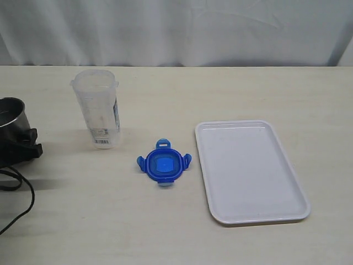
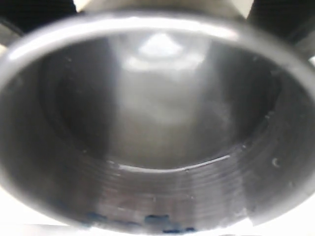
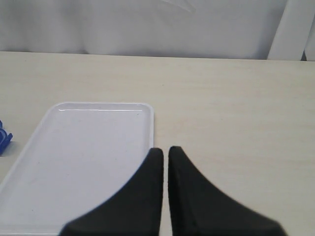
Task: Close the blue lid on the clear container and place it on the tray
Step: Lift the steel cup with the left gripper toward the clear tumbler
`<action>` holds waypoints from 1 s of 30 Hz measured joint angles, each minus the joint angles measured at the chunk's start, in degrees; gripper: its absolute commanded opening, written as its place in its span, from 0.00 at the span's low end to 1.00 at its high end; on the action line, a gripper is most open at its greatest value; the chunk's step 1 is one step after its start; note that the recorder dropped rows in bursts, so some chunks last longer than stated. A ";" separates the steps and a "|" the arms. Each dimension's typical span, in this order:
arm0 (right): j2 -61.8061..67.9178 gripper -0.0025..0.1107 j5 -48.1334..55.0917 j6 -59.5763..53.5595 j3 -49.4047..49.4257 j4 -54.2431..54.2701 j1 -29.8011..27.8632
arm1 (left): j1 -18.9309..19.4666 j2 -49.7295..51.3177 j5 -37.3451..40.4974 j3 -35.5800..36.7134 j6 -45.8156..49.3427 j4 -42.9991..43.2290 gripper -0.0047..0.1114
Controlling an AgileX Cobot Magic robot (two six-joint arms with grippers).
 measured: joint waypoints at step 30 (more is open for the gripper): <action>0.00 0.06 0.00 0.00 0.00 0.00 0.00 | 0.00 -6.99 23.69 -21.00 -14.15 20.54 0.04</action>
